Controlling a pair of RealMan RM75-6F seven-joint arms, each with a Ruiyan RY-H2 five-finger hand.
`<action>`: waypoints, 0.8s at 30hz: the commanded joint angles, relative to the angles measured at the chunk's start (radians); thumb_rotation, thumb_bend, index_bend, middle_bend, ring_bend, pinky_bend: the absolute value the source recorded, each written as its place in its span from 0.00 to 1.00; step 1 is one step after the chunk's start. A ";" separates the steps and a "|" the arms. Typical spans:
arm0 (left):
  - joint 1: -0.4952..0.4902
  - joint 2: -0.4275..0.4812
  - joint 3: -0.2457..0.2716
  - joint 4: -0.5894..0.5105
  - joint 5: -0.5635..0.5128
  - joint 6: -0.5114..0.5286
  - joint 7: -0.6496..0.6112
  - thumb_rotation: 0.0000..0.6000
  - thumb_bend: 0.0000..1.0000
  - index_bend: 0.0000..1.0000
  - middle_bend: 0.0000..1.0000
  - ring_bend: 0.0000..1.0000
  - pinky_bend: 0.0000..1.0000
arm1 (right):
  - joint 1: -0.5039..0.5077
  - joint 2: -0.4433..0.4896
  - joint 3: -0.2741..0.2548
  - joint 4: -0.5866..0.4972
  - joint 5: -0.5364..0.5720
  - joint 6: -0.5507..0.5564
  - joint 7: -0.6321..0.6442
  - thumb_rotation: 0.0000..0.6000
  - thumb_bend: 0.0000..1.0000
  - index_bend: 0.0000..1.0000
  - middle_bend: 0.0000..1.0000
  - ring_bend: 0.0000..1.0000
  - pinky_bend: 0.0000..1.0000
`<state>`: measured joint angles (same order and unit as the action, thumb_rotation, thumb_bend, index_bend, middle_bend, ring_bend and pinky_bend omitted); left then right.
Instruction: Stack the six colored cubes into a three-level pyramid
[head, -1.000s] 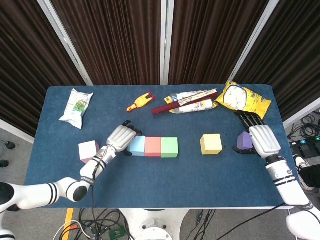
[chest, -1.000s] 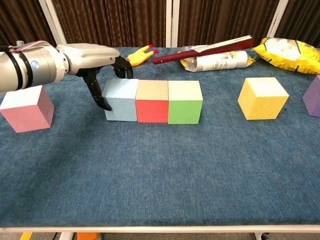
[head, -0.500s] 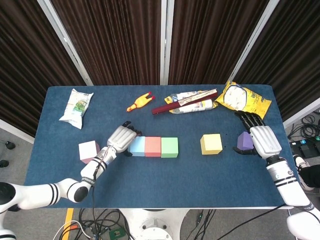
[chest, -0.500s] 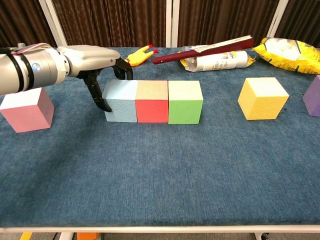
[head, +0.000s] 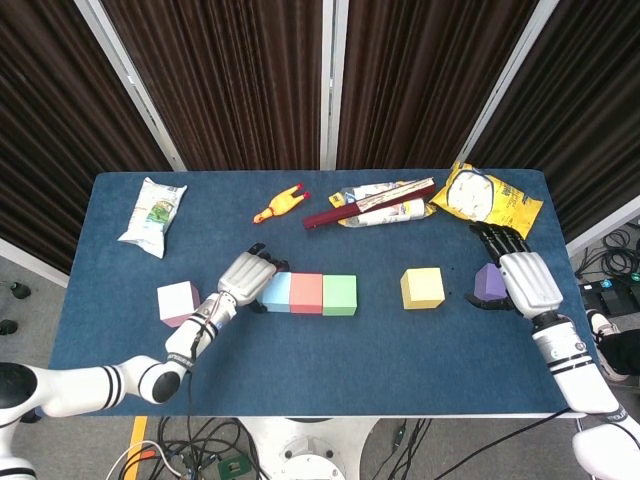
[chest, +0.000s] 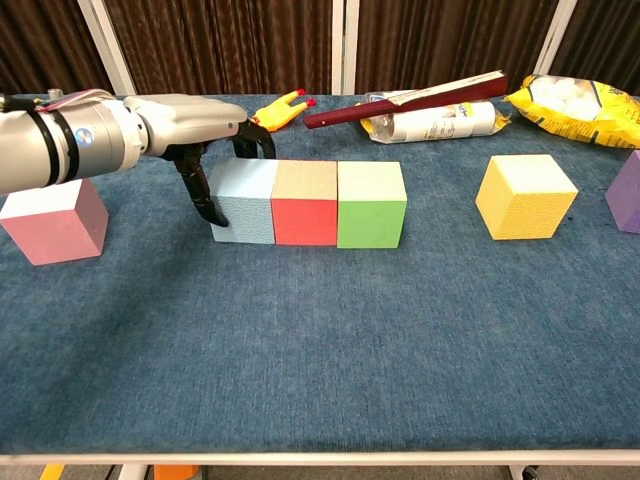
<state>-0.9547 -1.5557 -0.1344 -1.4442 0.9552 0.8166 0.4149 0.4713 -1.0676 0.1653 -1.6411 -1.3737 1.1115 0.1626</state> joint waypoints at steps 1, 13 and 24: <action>0.001 0.000 -0.001 -0.003 -0.005 0.003 0.003 1.00 0.00 0.19 0.30 0.24 0.12 | 0.000 0.000 0.000 0.000 0.000 -0.001 0.000 1.00 0.08 0.00 0.04 0.00 0.00; 0.023 0.054 0.002 -0.101 -0.001 0.049 0.012 1.00 0.00 0.08 0.17 0.14 0.12 | -0.003 0.000 -0.004 0.001 -0.003 -0.003 0.010 1.00 0.09 0.00 0.04 0.00 0.00; 0.171 0.255 0.022 -0.289 0.104 0.230 -0.085 1.00 0.00 0.08 0.17 0.13 0.12 | 0.003 -0.008 -0.044 0.021 -0.014 -0.066 0.021 1.00 0.09 0.00 0.05 0.00 0.00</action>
<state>-0.8235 -1.3421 -0.1224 -1.6989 1.0279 1.0054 0.3609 0.4715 -1.0729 0.1247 -1.6244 -1.3886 1.0517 0.1858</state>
